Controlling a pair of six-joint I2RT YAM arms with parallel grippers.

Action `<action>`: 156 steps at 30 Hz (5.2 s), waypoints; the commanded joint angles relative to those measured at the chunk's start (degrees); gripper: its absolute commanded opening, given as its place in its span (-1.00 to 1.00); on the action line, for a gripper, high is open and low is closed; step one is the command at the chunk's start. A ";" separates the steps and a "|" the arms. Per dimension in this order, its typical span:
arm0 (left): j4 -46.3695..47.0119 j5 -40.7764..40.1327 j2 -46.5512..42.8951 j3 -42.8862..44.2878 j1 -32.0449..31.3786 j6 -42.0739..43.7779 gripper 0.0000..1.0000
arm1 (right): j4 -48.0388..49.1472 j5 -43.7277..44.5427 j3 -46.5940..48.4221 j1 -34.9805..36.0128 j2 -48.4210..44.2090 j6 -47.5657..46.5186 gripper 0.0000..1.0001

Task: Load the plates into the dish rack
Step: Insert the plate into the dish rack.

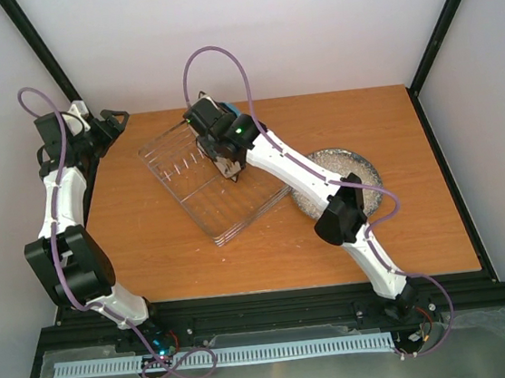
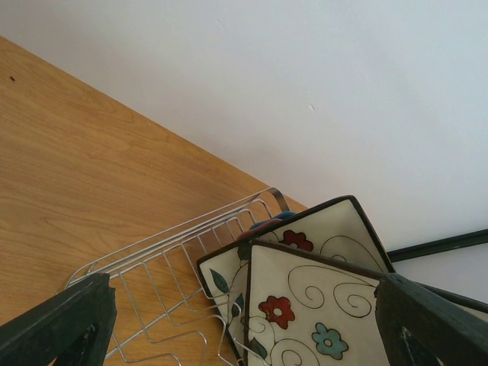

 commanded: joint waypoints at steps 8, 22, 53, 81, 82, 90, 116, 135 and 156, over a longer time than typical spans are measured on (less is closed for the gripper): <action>-0.57 0.08 -0.58 1.85 0.11 0.68 0.87 | 1.94 1.13 2.67 -0.34 0.16 -0.04 -0.94; -1.34 -0.40 -1.16 1.74 0.17 1.01 0.87 | 6.42 -4.06 3.20 -0.43 3.52 -6.33 -0.94; -3.05 -0.92 -0.95 3.18 0.11 1.93 0.87 | 18.90 -6.84 2.44 -2.48 10.49 -10.60 -0.94; -2.23 -2.11 -1.02 2.98 0.11 -0.29 0.87 | 12.57 -14.32 -4.63 -5.53 9.37 -10.53 -0.94; -2.33 -2.18 -1.06 3.05 0.11 -0.23 0.87 | 12.15 -14.61 -4.81 -5.53 9.41 -10.56 -0.95; -2.64 -2.21 -1.15 3.20 0.11 -0.03 0.87 | 9.19 -16.24 -4.53 -5.44 10.30 -9.12 -0.79; -2.65 -1.78 -0.65 3.41 0.17 0.28 0.87 | 12.04 -16.17 -1.28 -3.96 10.29 -10.48 -0.19; -2.14 -1.07 -0.87 2.24 0.11 -0.70 0.87 | 15.41 -20.71 0.64 -1.69 9.74 -10.69 0.04; -1.84 -0.45 -1.20 1.15 0.11 -1.08 0.87 | 15.35 -18.26 1.06 -1.61 10.72 -10.74 0.30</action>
